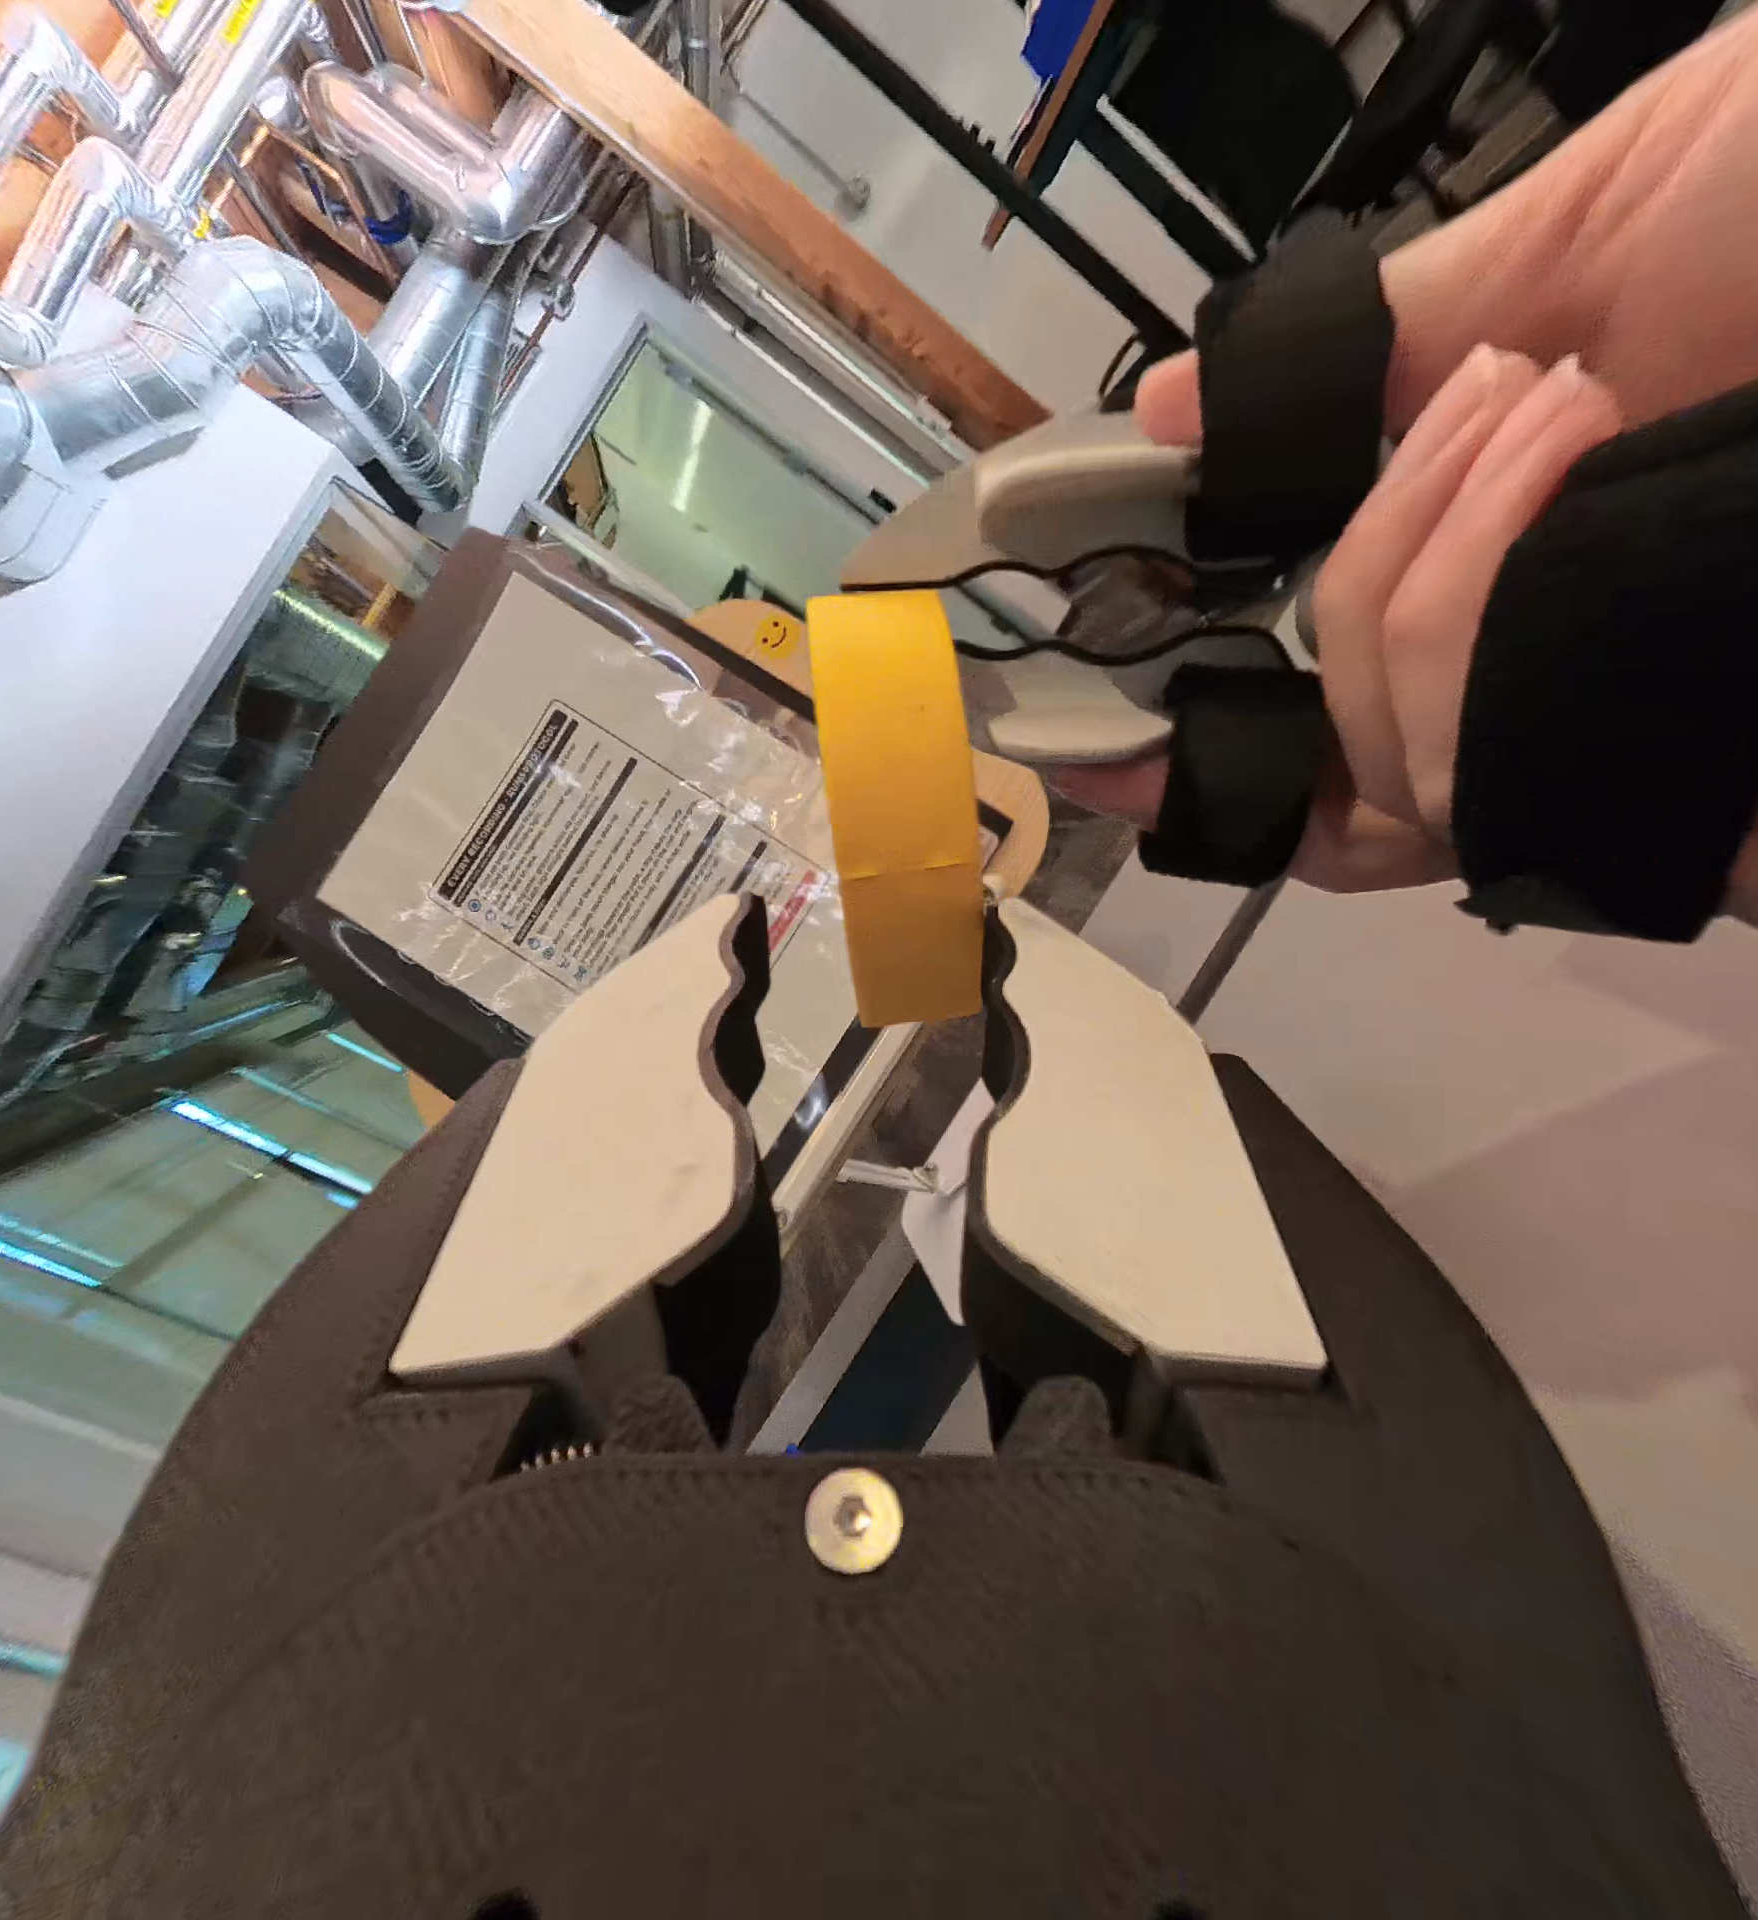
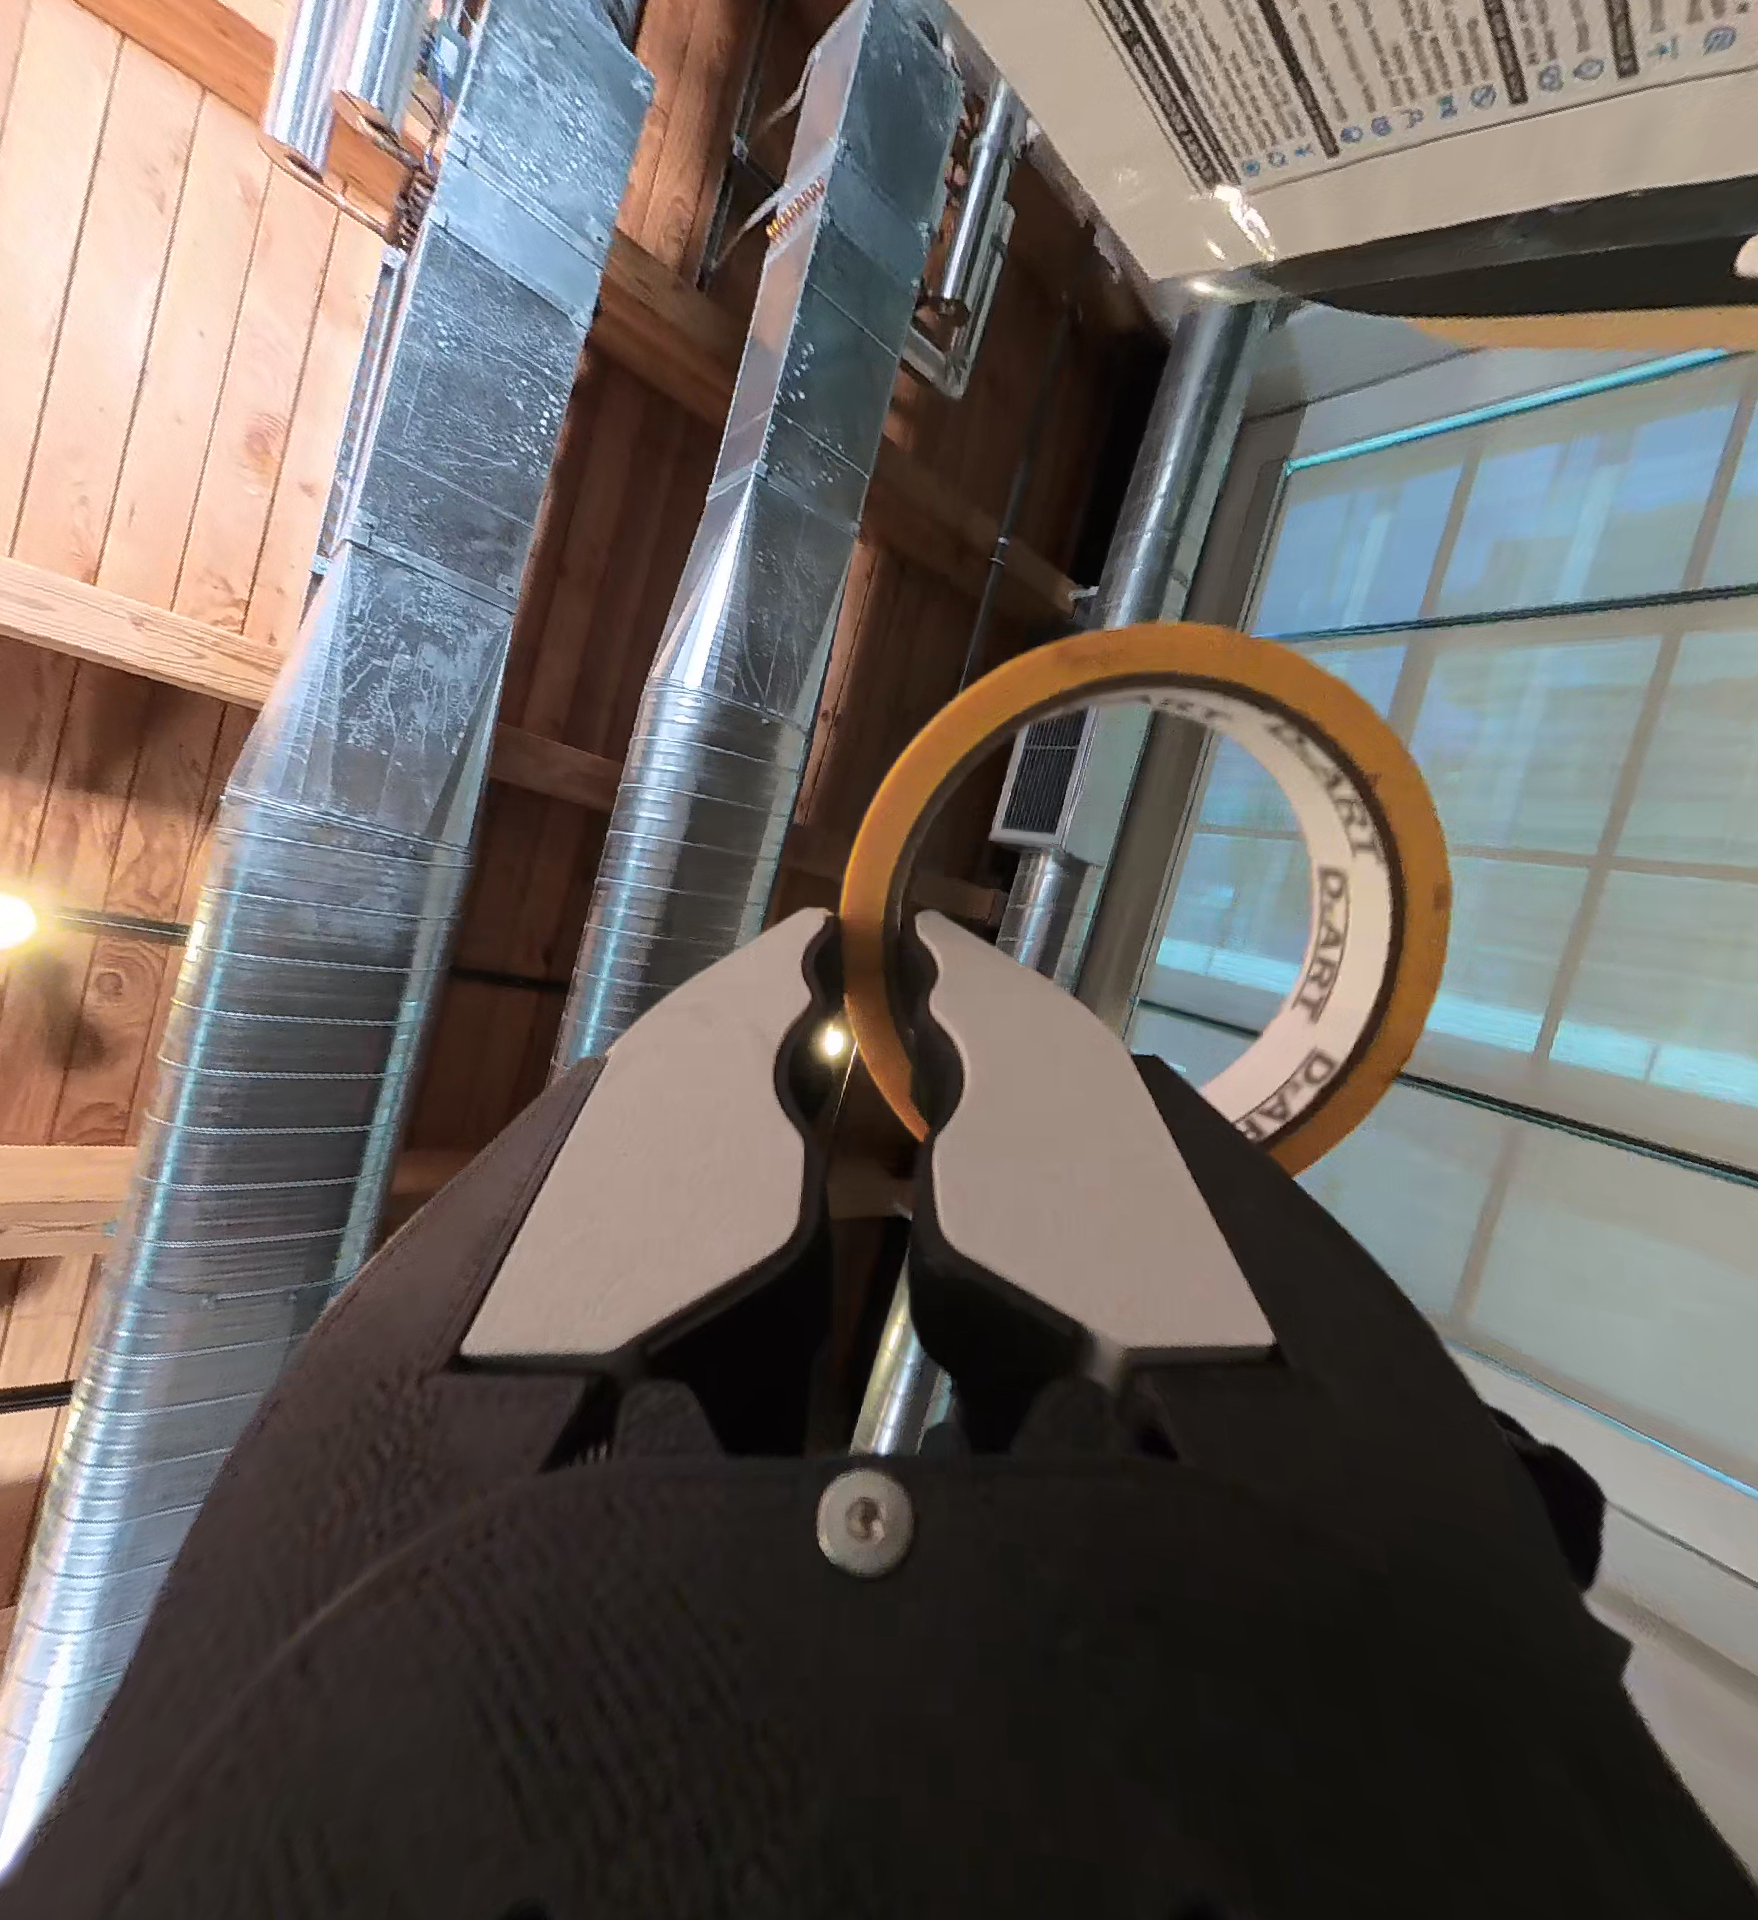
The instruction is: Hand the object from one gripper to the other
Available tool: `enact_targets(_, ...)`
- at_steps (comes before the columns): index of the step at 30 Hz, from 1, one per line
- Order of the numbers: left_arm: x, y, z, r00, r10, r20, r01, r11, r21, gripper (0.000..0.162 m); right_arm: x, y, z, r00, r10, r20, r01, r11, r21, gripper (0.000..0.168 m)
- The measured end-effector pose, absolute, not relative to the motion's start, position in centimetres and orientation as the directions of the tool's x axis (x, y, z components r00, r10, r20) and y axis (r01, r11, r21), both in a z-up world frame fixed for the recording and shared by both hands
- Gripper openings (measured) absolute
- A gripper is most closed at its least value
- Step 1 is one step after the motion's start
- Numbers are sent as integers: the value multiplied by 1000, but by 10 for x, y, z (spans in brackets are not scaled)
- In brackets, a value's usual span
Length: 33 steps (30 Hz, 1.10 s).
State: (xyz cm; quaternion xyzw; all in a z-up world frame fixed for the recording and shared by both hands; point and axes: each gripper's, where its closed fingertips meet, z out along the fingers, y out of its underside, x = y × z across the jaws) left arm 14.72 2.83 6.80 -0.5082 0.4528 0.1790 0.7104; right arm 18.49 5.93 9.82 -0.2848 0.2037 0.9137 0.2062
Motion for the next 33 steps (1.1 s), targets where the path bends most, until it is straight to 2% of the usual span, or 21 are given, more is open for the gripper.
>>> enact_targets(3, 148, 38, 60, 528, -175, -831, -749, 364, -553, 45, 184, 57, 99, -765, 261, -589, -489, -831, 266, 9)
enact_targets(5, 148, 42, 58, 536, -138, -833, -759, 354, -546, 43, 183, 56, 99, -783, 253, -568, -477, -831, 287, 9)
enact_targets(7, 144, 43, 67, 560, -54, -827, -761, 362, -539, 29, 178, 55, 98, -791, 232, -566, -454, -842, 290, 9)
enact_targets(9, 139, 43, 73, 577, -39, -816, -751, 368, -549, 29, 174, 51, 104, -810, 219, -544, -415, -870, 268, 10)
enact_targets(12, 127, 39, 91, 669, -66, -740, -666, 389, -636, 29, 161, 31, 127, -781, 289, -553, -394, -916, 79, 17)
enact_targets(15, 110, 28, 118, 799, -132, -587, -490, 424, -762, 29, 147, 3, 147, -695, 417, -586, -386, -904, -184, 45)
enact_targets(19, 93, 19, 140, 882, -355, -309, -171, 369, -913, 28, 135, -25, 157, -551, 600, -580, -380, -799, -466, 42)
enact_targets(22, 85, 13, 149, 845, -524, -105, 58, 286, -957, 28, 131, -40, 161, -492, 693, -527, -366, -714, -596, 42)
enact_targets(24, 80, 12, 152, 793, -609, 24, 185, 202, -962, 28, 128, -43, 160, -414, 780, -470, -390, -618, -682, 43)
enact_targets(26, 76, 10, 154, 729, -672, 135, 276, 108, -955, 29, 119, -42, 149, -254, 891, -376, -389, -450, -804, 43)
enact_targets(29, 70, 8, 155, 663, -708, 244, 354, 9, -935, 28, 102, -19, 117, 163, 982, -91, -260, -47, -964, 47)
enact_targets(31, 70, 6, 155, 628, -719, 298, 389, -41, -920, 28, 95, -10, 102, 373, 910, 180, -108, 235, -966, 51)
enact_targets(33, 71, 6, 154, 618, -713, 331, 401, -76, -913, 28, 87, -14, 95, 455, 789, 413, 26, 451, -892, 53)
